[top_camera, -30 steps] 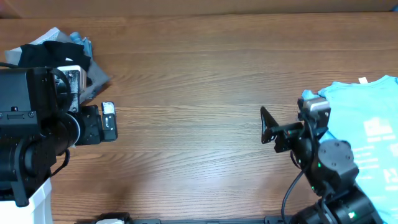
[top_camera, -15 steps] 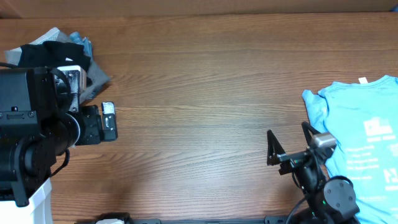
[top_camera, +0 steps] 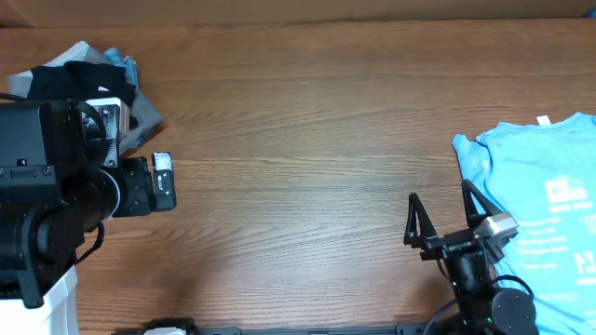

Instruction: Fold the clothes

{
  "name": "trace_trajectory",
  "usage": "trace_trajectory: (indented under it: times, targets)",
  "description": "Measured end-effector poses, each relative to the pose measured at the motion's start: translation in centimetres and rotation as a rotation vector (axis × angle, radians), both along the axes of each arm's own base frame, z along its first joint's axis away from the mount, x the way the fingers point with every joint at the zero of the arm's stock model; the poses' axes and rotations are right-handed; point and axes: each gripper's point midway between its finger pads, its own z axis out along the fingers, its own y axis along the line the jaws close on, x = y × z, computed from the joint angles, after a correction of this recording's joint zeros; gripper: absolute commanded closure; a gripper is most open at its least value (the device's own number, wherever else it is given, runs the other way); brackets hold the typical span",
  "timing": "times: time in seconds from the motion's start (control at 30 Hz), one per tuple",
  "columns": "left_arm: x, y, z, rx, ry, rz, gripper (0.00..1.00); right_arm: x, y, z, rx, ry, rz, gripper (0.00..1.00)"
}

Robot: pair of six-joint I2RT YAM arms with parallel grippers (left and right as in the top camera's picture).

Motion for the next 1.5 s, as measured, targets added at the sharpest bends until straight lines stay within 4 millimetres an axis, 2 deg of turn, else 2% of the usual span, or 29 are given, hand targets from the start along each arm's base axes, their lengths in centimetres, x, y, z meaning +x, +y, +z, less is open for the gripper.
trace_trajectory:
  times: [0.23, 0.3, 1.5]
  targets:
    - [0.1, 0.0, 0.0, 0.000, 0.002, 0.000, 0.00, 1.5, 0.7, -6.7, -0.045, 0.097, -0.002, 0.00]
    - [0.1, 0.0, 0.0, 0.000, 0.002, 0.000, 0.00, 1.6, 0.9, -7.9, -0.064, 0.137, 0.008, 0.00]
    - [0.1, 0.0, 0.0, 0.000, 0.002, 0.000, 0.00, 1.4, 1.3, -8.1, -0.069, 0.143, 0.036, 0.00]
